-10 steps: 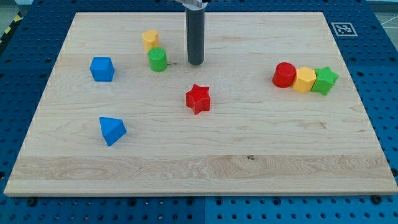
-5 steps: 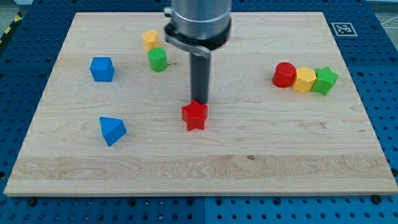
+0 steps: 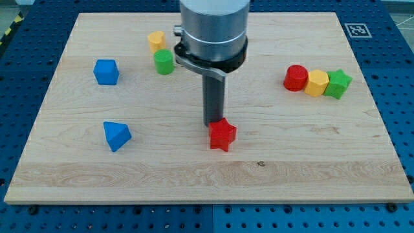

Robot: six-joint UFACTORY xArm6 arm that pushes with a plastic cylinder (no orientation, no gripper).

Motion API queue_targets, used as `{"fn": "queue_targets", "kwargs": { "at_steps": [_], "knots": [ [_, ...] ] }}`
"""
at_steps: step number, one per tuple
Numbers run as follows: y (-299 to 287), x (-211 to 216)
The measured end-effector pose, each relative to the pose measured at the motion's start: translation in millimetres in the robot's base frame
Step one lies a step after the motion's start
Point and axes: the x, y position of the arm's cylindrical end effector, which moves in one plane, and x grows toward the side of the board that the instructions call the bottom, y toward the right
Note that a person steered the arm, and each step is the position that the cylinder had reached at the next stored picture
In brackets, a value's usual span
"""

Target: Move red star towards bottom right

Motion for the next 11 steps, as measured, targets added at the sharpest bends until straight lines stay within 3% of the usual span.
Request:
{"fn": "queue_targets", "kwargs": {
  "at_steps": [1, 4, 5, 6, 9, 11],
  "knots": [
    [42, 0],
    [-44, 3],
    [-44, 44],
    [-33, 41],
    [78, 33],
    [96, 33]
  ]
}}
